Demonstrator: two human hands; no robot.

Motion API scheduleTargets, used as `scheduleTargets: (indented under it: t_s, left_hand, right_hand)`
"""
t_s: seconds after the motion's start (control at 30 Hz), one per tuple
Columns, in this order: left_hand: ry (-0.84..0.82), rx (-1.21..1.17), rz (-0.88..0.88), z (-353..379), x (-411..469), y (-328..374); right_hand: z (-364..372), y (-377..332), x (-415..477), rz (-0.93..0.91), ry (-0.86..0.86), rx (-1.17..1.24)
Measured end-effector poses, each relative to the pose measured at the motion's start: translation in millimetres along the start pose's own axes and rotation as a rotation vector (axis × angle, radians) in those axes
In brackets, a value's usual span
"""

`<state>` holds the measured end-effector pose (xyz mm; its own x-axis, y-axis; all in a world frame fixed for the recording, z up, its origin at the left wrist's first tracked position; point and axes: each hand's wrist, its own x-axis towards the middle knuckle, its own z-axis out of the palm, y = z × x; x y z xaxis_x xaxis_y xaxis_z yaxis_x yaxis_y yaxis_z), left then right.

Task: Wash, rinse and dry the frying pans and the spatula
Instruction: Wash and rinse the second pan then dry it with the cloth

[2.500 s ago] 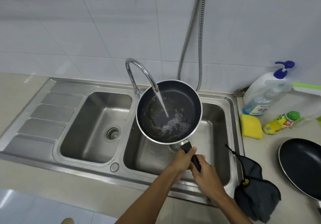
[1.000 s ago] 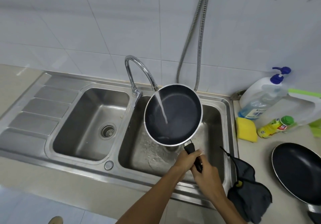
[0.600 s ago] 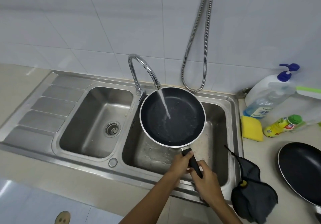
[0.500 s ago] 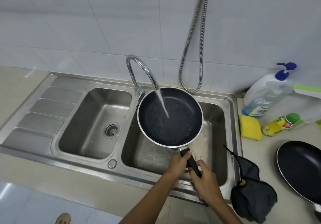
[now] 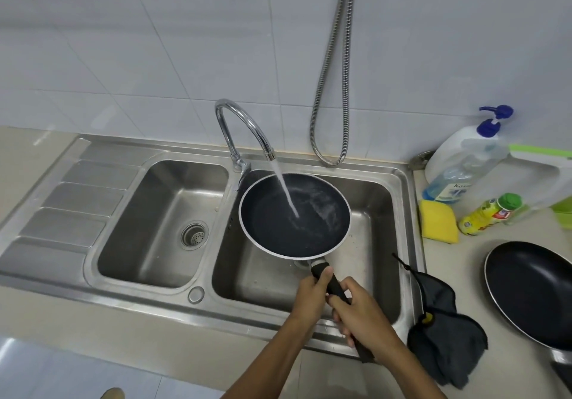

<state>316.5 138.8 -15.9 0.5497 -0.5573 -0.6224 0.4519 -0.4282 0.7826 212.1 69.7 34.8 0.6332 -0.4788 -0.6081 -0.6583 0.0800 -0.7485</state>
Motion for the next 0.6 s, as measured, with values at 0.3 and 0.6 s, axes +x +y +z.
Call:
scheduleTargets:
  t_s: [0.3,0.6]
  left_hand:
    - [-0.171,-0.146,-0.114,5,-20,-2]
    - [-0.327,0.21,-0.087,-36,14,13]
  right_hand:
    - [-3,-16,-14,0.201,-0.088,0.288]
    - [-3,-10,-11,0.07,0.052,-0.072]
